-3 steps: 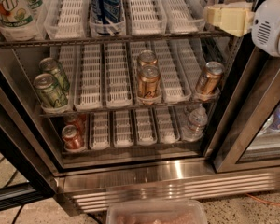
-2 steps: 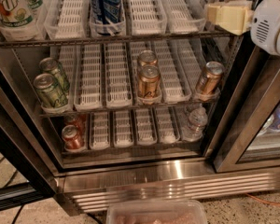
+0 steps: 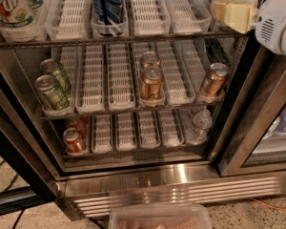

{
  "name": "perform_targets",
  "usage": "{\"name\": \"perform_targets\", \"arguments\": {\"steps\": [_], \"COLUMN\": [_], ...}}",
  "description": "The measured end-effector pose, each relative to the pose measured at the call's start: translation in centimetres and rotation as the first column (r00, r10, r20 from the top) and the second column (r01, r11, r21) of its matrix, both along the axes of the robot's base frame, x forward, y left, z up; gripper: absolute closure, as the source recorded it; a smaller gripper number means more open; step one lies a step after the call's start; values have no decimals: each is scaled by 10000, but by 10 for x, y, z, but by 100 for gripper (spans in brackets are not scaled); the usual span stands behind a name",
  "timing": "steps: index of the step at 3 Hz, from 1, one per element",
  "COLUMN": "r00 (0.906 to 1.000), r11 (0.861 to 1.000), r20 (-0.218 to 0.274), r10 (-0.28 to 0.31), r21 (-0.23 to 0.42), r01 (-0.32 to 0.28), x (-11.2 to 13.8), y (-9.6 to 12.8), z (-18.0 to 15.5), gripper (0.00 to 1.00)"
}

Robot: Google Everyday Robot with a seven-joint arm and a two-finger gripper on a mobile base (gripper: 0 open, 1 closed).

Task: Pick blue plastic bottle from top shelf of fridge

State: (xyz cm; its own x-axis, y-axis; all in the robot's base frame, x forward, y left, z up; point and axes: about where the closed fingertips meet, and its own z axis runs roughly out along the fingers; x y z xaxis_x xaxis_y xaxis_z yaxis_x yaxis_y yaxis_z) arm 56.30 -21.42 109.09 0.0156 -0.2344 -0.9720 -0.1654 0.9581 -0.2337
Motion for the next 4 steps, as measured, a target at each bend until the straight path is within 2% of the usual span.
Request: {"name": "perform_targets", "arguments": {"steps": [1, 3, 4], "r00": [10000, 9975, 9975], "r11": [10000, 9975, 9975], "r20": [48, 135, 135], "r10": [39, 693, 694], "r21": [-12, -109, -109], "r01": [-39, -692, -692], "x": [1, 29, 29], "y": [3, 36, 36], "z": [1, -4, -4], "gripper": [28, 28, 23]}}
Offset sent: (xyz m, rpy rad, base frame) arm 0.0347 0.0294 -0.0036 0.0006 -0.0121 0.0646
